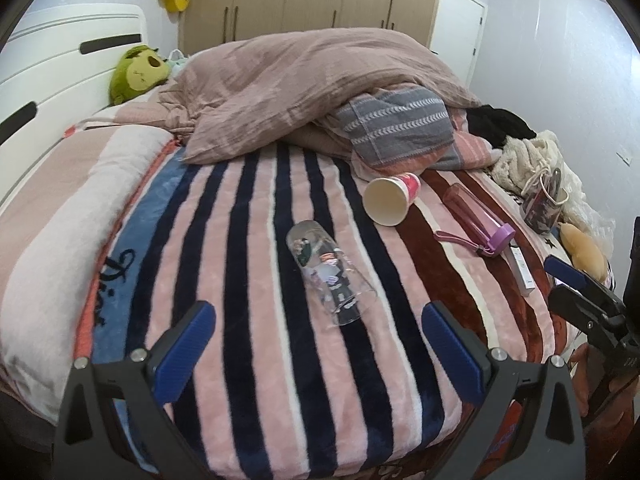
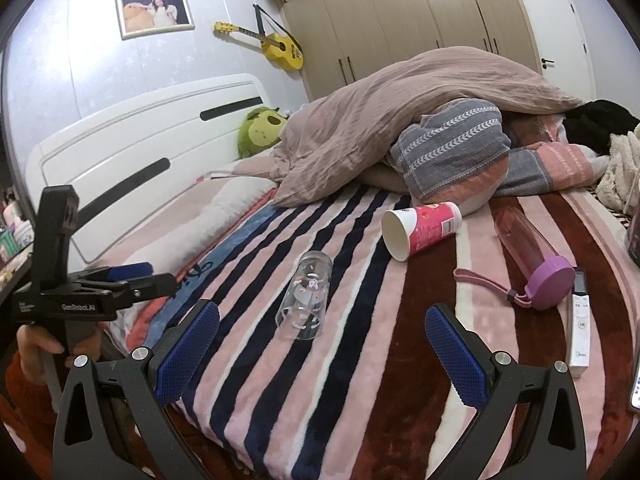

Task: Flip cup upside down
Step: 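Move the left gripper toward the clear printed glass lying on the blanket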

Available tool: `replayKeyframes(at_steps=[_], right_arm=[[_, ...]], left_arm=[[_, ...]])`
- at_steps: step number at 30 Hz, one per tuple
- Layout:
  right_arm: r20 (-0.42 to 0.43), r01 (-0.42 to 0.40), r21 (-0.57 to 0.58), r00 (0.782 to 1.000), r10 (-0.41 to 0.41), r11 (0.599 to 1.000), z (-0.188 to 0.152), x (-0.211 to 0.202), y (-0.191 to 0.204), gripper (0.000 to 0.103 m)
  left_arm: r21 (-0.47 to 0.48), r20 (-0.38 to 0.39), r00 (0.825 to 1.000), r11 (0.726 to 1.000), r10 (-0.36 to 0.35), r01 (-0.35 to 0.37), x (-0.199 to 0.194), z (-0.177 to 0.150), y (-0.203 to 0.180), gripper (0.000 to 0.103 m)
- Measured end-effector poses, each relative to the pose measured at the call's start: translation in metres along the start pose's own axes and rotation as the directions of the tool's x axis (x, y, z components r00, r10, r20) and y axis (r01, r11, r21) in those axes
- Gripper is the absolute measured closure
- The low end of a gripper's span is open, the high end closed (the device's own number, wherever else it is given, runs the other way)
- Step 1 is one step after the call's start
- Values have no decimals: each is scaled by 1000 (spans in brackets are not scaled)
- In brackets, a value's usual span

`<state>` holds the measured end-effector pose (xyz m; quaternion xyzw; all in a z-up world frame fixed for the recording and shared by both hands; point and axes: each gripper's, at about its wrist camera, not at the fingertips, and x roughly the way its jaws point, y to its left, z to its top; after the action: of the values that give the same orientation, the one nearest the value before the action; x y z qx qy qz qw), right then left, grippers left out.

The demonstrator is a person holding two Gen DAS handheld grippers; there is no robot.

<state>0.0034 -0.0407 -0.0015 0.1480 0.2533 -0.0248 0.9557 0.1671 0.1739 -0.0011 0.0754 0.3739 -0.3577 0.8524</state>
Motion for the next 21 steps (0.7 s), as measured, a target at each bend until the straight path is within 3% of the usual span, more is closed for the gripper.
replayKeyframes(at_steps=[9,14,21], right_arm=[[-8,-20,80,1000,20,997,-10,25,-45,0],[-40,-28,131,999,34,991,-22,40,-66,0],[-75,-40,191,996,55,981,-35,53,-83,0]], left_arm=[[-14,-114,993,999,-35,34,79,13,-21,1],[-35,-196,980,999,9,-16,142,17,-29,2],[-13,-242,963,992,117,-124,197,14,-35,28]])
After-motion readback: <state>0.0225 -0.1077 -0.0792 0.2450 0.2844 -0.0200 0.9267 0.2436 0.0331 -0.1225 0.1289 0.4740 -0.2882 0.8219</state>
